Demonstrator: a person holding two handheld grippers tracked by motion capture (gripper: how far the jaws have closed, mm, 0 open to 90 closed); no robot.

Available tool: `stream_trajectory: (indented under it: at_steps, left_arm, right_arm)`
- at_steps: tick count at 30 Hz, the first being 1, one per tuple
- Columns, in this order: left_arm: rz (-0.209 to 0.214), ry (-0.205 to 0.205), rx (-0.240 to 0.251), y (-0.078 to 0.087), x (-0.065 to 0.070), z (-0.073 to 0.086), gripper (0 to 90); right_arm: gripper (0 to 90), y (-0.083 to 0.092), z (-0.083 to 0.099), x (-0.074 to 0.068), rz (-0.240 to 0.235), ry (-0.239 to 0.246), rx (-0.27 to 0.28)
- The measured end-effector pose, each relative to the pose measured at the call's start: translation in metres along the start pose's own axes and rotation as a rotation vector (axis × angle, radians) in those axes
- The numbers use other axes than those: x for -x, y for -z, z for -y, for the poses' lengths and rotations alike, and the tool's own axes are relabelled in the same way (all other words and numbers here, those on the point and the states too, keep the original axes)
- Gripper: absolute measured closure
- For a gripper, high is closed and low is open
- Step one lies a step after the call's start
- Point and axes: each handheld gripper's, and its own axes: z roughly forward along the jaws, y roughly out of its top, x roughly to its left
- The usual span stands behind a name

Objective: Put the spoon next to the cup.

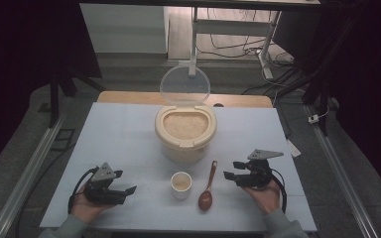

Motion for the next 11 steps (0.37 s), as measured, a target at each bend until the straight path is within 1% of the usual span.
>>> stream_trajectory:
  at_steps: [6,8,11]
  left_arm:
    - [0.002,0.003,0.003,0.000,0.000,0.000,21.9]
    - [0.002,0.002,0.002,0.000,0.000,0.000,21.9]
    - [0.003,0.004,0.004,0.000,0.000,0.000,21.8]
  right_arm:
    - [37.0,0.016,0.011,0.002,0.004,0.025,0.012]
    - [37.0,0.018,0.012,0.003,-0.002,0.028,0.016]
    - [37.0,0.020,0.013,0.003,0.008,0.047,0.005]
